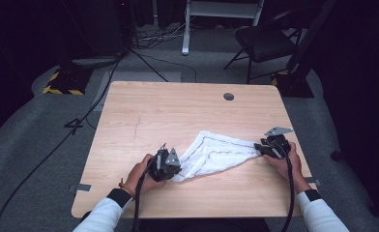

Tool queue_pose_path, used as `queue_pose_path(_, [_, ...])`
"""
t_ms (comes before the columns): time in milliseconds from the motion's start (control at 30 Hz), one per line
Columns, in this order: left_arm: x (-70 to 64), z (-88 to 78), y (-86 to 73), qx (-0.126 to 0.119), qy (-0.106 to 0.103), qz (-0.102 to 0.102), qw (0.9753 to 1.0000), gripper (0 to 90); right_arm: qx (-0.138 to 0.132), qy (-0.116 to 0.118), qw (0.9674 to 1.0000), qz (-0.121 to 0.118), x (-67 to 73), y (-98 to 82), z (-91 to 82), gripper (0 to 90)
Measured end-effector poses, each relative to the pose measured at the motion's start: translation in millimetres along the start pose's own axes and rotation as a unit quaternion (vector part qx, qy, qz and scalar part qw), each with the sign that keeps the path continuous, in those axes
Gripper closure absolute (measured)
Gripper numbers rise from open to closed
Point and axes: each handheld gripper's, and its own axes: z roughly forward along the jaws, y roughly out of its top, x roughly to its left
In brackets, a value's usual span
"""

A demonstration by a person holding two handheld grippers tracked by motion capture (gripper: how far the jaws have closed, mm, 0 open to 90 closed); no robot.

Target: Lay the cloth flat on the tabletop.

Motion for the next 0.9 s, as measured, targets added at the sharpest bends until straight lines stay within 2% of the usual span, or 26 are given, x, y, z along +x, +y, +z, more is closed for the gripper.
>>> queue_pose_path(67, [-7.0, 0.1, -2.7, 0.001, -0.016, -0.008, 0.9998, 83.8, 0.0, -0.004, 1.0, -0.001, 0.1, 0.3, 0.3, 59.7])
queue_pose_path(100, [-9.7, -0.3, -4.1, 0.0, -0.025, -0.012, 0.9996, 78.8, -0.001, -0.007, 1.0, 0.0, -0.6, 0.2, 0.6, 59.0])
queue_pose_path(133, [-12.3, -1.5, -5.5, 0.001, -0.032, -0.018, 0.9993, 78.8, -0.001, -0.007, 1.0, 0.0, -0.6, 0.2, 0.6, 59.0])
queue_pose_path(167, [-15.1, -2.6, -7.0, -0.005, -0.036, -0.021, 0.9991, 75.3, -0.001, -0.009, 1.0, 0.003, -1.3, 0.2, 0.9, 58.1])
queue_pose_path(200, [-17.8, -5.1, -7.9, -0.01, -0.037, -0.026, 0.9989, 65.9, -0.004, -0.011, 0.9999, 0.002, -1.8, 0.4, 1.1, 57.0])
queue_pose_path(233, [-18.1, -6.6, -7.8, -0.016, -0.036, -0.028, 0.9988, 65.9, -0.004, -0.011, 0.9999, 0.002, -1.8, 0.4, 1.1, 57.0])
queue_pose_path(267, [-18.4, -8.9, -7.1, -0.024, -0.035, -0.032, 0.9986, 58.2, -0.009, -0.016, 0.9998, -0.001, -1.3, 1.1, 0.3, 56.8])
queue_pose_path(300, [-17.6, -11.3, -5.4, -0.034, -0.031, -0.029, 0.9985, 58.2, -0.009, -0.016, 0.9998, -0.001, -1.3, 1.1, 0.3, 56.8])
queue_pose_path(333, [-13.6, -14.8, -0.2, -0.048, -0.005, -0.035, 0.9982, 47.6, -0.02, -0.017, 0.9997, -0.001, 0.7, 3.3, -3.0, 56.7])
queue_pose_path(367, [-13.6, -14.8, -0.2, -0.048, -0.005, -0.035, 0.9982, 45.3, -0.02, -0.017, 0.9997, -0.001, 0.7, 3.3, -3.0, 56.7])
queue_pose_path(400, [-7.9, -15.5, 3.1, -0.063, -0.002, -0.034, 0.9974, 43.1, -0.039, -0.014, 0.9991, -0.01, 6.0, 8.0, -8.2, 56.5])
queue_pose_path(433, [-4.0, -15.4, 5.6, -0.068, 0.002, -0.035, 0.9971, 43.1, -0.039, -0.014, 0.9991, -0.01, 6.0, 8.0, -8.2, 56.5])
queue_pose_path(467, [2.3, -13.9, 10.0, -0.073, 0.008, -0.037, 0.9966, 38.9, -0.051, -0.003, 0.9986, -0.017, 12.3, 12.9, -10.8, 55.9])
queue_pose_path(500, [9.4, -11.0, 15.2, -0.076, 0.011, -0.039, 0.9963, 38.9, -0.051, -0.003, 0.9986, -0.017, 12.3, 12.9, -10.8, 55.9])
queue_pose_path(533, [16.8, -7.6, 21.3, -0.076, 0.015, -0.036, 0.9963, 38.0, -0.055, 0.011, 0.9983, -0.016, 15.7, 16.7, -11.4, 55.3])
queue_pose_path(600, [32.3, 2.8, 34.3, -0.077, 0.011, -0.042, 0.9961, 35.8, -0.07, 0.035, 0.9968, -0.018, 24.8, 24.8, -12.7, 54.8])
queue_pose_path(667, [47.3, 17.2, 47.8, -0.067, 0.016, -0.04, 0.9968, 35.2, -0.08, 0.06, 0.9943, -0.038, 38.9, 35.1, -12.4, 53.6])
queue_pose_path(700, [54.4, 25.7, 53.9, -0.062, 0.022, -0.039, 0.9971, 35.8, -0.082, 0.079, 0.992, -0.054, 52.6, 43.3, -9.7, 51.7])
queue_pose_path(733, [61.4, 34.4, 59.3, -0.058, 0.026, -0.039, 0.9972, 35.8, -0.082, 0.079, 0.992, -0.054, 52.6, 43.3, -9.7, 51.7])
queue_pose_path(800, [74.8, 52.2, 68.1, -0.056, 0.016, -0.057, 0.9967, 40.5, -0.082, 0.104, 0.9884, -0.074, 69.2, 53.0, -3.8, 50.1])
queue_pose_path(833, [81.4, 62.6, 72.0, -0.054, 0.003, -0.07, 0.9961, 41.0, -0.081, 0.119, 0.9863, -0.08, 77.5, 58.1, -0.5, 49.8])
queue_pose_path(867, [86.3, 76.2, 75.8, -0.037, 0.013, -0.065, 0.9971, 44.2, -0.079, 0.145, 0.9822, -0.089, 93.7, 67.6, 6.1, 49.3])
queue_pose_path(900, [86.3, 76.2, 75.8, -0.037, 0.013, -0.065, 0.9971, 45.4, -0.078, 0.151, 0.9808, -0.096, 101.4, 71.7, 9.3, 49.2])
